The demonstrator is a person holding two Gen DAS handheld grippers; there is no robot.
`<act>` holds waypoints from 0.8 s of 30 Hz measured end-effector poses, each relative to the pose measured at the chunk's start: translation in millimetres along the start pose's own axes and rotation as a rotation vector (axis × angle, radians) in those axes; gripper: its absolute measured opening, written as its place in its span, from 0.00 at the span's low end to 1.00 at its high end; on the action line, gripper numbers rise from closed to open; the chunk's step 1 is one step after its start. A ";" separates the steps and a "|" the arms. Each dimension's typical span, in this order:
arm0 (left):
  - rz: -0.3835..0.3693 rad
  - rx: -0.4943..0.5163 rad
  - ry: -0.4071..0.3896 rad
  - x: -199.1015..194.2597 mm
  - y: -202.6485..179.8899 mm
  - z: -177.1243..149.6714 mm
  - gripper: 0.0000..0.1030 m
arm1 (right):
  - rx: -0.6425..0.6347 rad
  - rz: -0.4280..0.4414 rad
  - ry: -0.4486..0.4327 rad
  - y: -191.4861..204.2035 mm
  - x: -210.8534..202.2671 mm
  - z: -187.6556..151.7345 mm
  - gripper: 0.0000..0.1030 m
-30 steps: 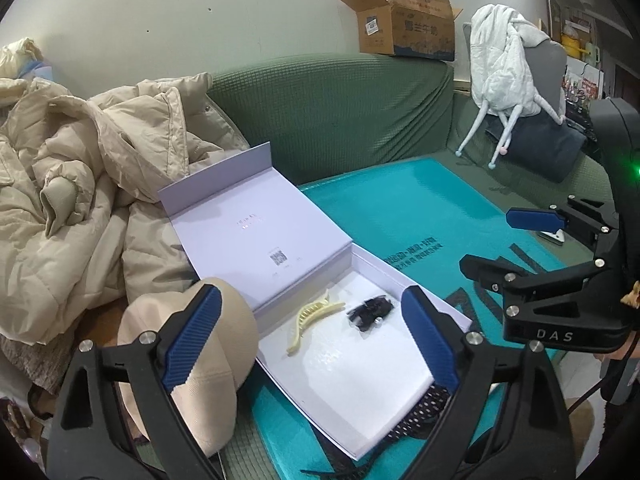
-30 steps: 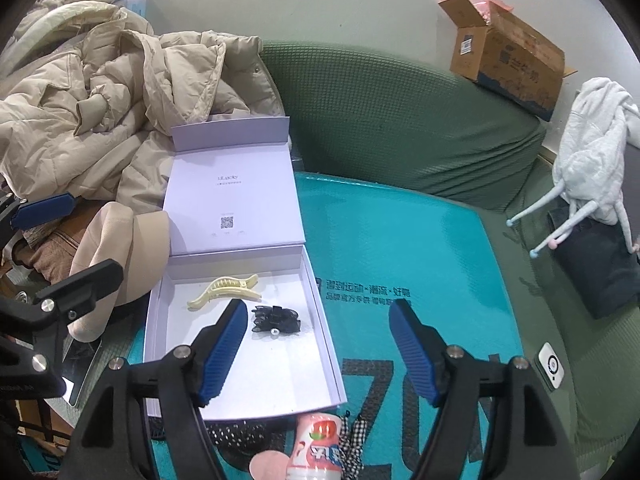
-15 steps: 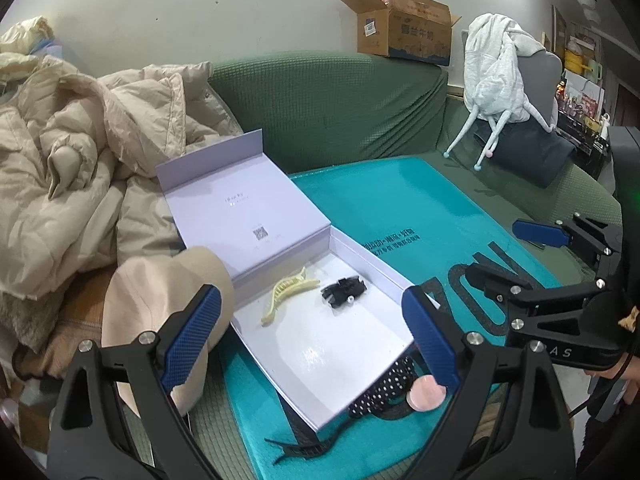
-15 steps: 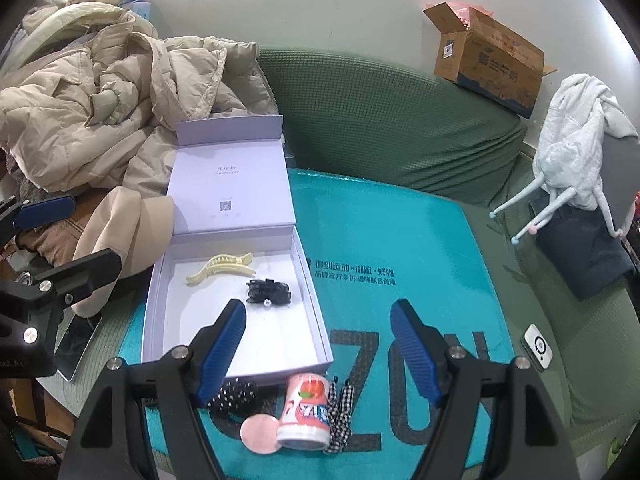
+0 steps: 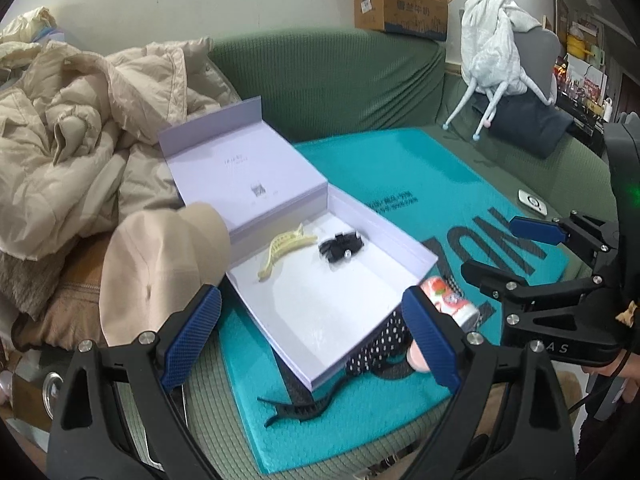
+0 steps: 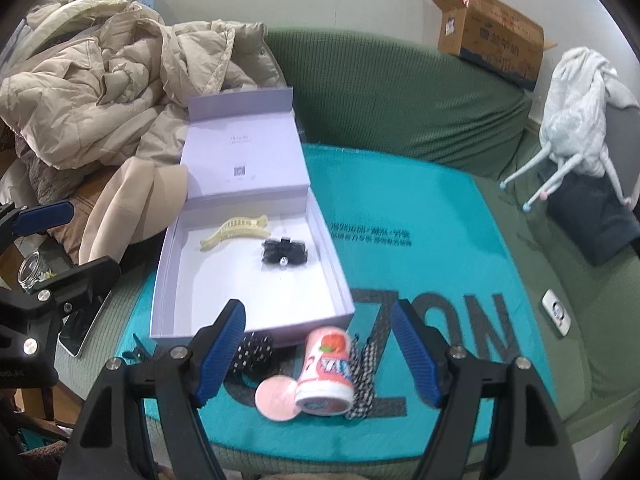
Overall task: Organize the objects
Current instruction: 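Withdraw both tools from the box back toward the remaining items, then move the left tool toward the black claw clip while the right tool approaches the pink compact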
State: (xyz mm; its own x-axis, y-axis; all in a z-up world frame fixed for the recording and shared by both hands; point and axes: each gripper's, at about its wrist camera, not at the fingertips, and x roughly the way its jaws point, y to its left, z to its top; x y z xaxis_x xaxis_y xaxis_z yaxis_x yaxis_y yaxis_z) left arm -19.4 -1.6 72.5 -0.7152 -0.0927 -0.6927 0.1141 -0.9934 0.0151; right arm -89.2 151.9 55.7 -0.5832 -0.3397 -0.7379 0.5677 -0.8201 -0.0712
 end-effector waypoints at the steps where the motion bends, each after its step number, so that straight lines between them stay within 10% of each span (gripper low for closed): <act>1: 0.000 -0.001 0.008 1.4 1.0 -3.2 0.89 | 0.000 0.000 0.006 1.2 1.6 -3.2 0.74; 24: 0.006 -0.029 0.137 22.7 7.4 -59.9 0.89 | 0.050 0.024 0.129 14.7 28.4 -63.9 0.74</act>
State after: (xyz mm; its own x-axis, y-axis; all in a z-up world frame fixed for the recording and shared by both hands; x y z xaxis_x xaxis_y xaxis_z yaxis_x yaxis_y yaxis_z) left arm 6.5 -6.9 13.7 -0.6140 -0.0865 -0.7846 0.1391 -0.9903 0.0004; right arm -60.3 159.6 -9.2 -0.4886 -0.2997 -0.8194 0.5487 -0.8357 -0.0215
